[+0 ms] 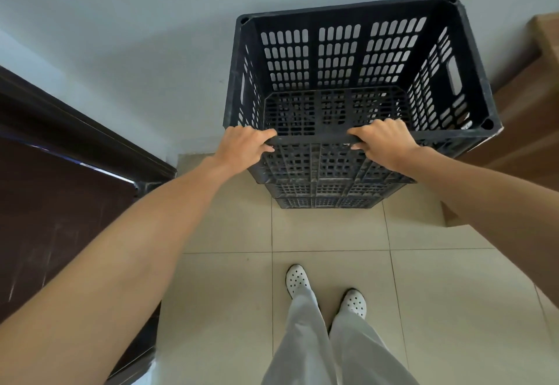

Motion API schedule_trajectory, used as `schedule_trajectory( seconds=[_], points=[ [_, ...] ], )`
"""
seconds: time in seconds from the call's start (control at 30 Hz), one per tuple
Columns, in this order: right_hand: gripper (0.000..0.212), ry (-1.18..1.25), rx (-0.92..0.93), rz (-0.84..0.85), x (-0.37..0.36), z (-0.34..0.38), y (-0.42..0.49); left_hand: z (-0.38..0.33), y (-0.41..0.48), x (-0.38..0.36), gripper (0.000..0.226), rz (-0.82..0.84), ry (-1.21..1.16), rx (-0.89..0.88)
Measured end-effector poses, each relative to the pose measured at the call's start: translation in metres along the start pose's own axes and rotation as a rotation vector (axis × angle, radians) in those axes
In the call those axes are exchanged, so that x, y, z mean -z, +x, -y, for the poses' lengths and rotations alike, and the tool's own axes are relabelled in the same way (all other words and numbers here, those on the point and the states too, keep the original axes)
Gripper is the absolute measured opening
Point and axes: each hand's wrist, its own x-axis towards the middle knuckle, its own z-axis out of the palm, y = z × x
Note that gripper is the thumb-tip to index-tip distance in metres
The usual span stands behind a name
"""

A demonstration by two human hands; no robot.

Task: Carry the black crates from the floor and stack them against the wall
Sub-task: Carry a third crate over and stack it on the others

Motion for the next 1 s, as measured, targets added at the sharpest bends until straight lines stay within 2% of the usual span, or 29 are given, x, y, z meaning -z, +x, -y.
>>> schedule_trajectory(
  seconds=[0.5, 0.63, 0.77, 0.83, 0.97, 1.0],
  points=[
    [0.038, 0.044, 0.008, -0.007, -0.007, -0.011, 0.022, 0.011, 0.018, -0.012, 0.033, 0.036, 0.000, -0.019],
    [0.035, 0.105, 0.017, 0.008, -0.008, -0.013, 0.019, 0.015, 0.020, -0.010, 0.049, 0.043, -0.046, -0.098],
    [0.038, 0.122, 0.028, 0.013, -0.006, -0.016, 0.019, 0.018, 0.026, -0.004, 0.069, 0.146, -0.206, -0.041],
    [0.054, 0.116, 0.073, 0.011, -0.001, -0.013, 0.022, 0.025, 0.034, -0.004, 0.072, 0.077, -0.296, -0.032],
    [0.068, 0.209, 0.184, -0.060, 0.021, 0.017, 0.047, 0.058, 0.054, -0.011, 0.034, -0.200, -0.246, 0.129],
    [0.066, 0.250, 0.181, -0.060, 0.027, 0.026, 0.059, 0.063, 0.055, -0.011, 0.035, -0.231, -0.262, 0.190]
  ],
)
